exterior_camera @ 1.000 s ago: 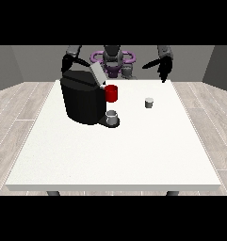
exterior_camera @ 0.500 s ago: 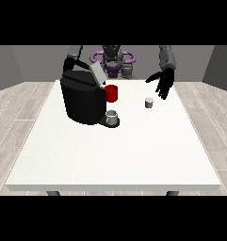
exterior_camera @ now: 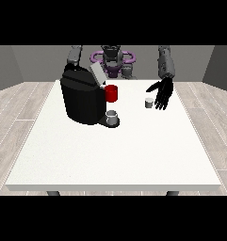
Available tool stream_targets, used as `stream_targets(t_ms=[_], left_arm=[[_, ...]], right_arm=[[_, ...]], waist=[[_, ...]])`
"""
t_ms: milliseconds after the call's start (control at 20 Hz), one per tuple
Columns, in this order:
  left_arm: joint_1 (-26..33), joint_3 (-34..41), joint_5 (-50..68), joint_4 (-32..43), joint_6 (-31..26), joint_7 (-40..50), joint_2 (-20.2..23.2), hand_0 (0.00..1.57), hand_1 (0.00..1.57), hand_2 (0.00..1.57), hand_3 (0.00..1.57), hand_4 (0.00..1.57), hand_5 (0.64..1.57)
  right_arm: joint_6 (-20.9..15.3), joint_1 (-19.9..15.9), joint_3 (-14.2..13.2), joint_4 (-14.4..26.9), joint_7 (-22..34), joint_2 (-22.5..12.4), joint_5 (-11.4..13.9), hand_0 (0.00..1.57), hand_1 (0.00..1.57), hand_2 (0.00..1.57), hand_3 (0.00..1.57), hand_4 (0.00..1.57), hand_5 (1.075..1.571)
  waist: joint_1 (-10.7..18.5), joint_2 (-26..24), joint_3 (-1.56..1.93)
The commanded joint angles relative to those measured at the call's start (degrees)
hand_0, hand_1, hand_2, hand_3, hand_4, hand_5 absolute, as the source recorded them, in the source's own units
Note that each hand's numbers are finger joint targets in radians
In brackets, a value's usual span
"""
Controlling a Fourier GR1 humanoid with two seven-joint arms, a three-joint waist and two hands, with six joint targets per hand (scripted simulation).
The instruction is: Insert the coffee pod into the coffee machine and close the lid
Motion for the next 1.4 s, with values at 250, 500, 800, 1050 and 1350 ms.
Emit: stream_targets(t_ms=[250, 500, 800, 1050, 1350], left_arm=[[-5.64, -3.22, -9.58, 6.36, 10.20, -2.48, -4.17, 0.89, 0.89, 0.96, 0.82, 0.38, 1.571], [-6.24, -7.43, -15.53, 6.64, 9.17, -0.59, -3.48, 0.92, 0.92, 1.02, 0.84, 0.41, 1.571], [-6.13, -10.78, -21.12, 10.86, 7.86, 1.64, -4.18, 0.88, 0.88, 1.00, 0.82, 0.28, 1.571], [-6.04, -10.53, -23.08, 15.76, 8.27, -2.24, -4.34, 0.76, 0.76, 0.98, 0.86, 0.40, 1.571], [-10.85, -7.40, -23.15, 18.90, 8.76, -6.86, -2.38, 1.15, 1.15, 1.26, 1.16, 0.47, 1.571]], right_arm=[[-0.28, -3.72, -0.05, 4.83, 0.48, 0.08, 0.54, 0.00, 0.00, 0.00, 0.00, 0.00, 1.571], [-1.06, -1.89, 0.61, 10.13, -3.21, 1.25, 0.45, 0.00, 0.00, 0.00, 0.00, 0.00, 1.571], [1.85, -1.75, -0.80, 11.16, -4.48, -0.55, -2.13, 0.00, 0.00, 0.00, 0.00, 0.00, 1.571], [0.31, 0.02, 0.38, 10.45, -2.41, 0.69, -1.50, 0.00, 0.00, 0.00, 0.00, 0.00, 1.571], [-4.29, -1.93, 0.79, 11.19, -0.83, 0.64, 3.52, 0.00, 0.00, 0.00, 0.00, 0.00, 1.571]], waist=[[0.08, 0.81, -0.01], [1.38, -1.67, 0.04], [0.33, -2.89, 0.04], [0.64, -3.75, 0.01], [1.35, -2.81, -0.01]])
